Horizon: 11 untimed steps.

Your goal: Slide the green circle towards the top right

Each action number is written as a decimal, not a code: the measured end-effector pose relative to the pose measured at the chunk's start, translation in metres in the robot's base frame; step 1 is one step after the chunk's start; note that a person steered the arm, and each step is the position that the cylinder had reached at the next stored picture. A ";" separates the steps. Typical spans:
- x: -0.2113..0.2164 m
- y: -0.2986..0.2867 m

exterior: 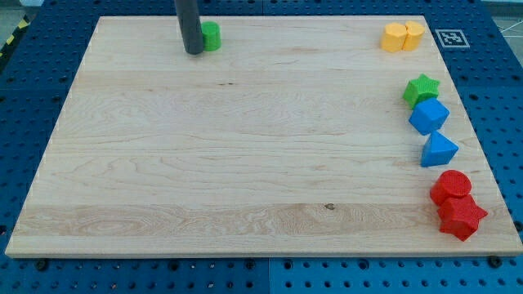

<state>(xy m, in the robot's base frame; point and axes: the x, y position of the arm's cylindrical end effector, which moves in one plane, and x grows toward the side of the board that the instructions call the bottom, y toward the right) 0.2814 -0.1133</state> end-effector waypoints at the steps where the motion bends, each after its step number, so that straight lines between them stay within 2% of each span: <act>1: 0.002 0.007; 2: 0.013 0.005; 3: 0.000 -0.023; 4: -0.044 -0.017; 5: -0.053 -0.012; 7: -0.038 0.003; 8: -0.026 0.030; 11: 0.007 0.167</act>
<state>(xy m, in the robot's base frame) 0.2885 0.0532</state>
